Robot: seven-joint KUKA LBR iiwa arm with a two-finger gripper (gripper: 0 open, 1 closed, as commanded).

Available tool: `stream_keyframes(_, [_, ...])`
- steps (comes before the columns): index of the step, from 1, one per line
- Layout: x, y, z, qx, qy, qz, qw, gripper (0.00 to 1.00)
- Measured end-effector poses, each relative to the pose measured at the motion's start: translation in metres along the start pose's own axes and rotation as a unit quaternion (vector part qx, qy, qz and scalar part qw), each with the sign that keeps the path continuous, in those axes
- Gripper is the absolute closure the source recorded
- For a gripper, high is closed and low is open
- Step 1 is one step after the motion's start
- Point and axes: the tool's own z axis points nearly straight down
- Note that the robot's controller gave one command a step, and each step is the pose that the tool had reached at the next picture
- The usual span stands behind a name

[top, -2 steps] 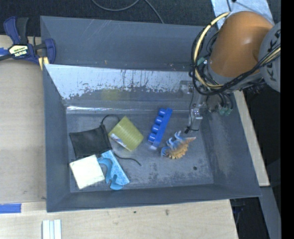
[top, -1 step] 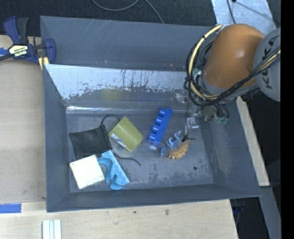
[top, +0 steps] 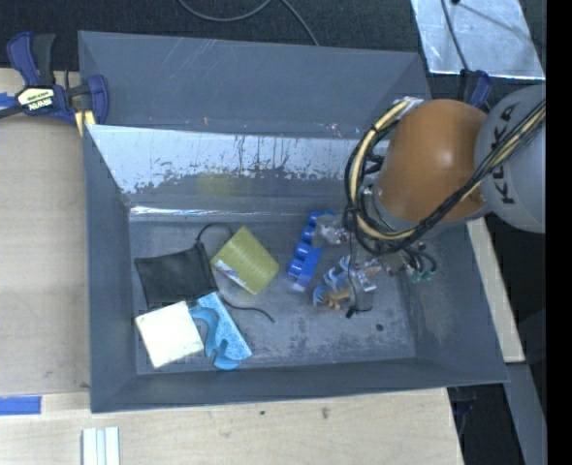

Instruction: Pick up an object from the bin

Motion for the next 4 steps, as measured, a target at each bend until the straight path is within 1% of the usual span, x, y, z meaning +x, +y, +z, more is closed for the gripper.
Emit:
stream_keyframes(1, [-0.021,-0.003,0.007,0.000,0.0007,-0.062,0.9981,0.00])
stream_keyframes(2, [-0.029,-0.004,0.018,0.002,-0.0039,-0.135,0.9909,0.00])
stream_keyframes(3, [-0.028,-0.007,0.031,0.000,-0.0007,-0.050,0.9988,0.00])
stream_keyframes(4, [-0.030,0.000,0.043,0.002,-0.0030,-0.124,0.9923,0.00])
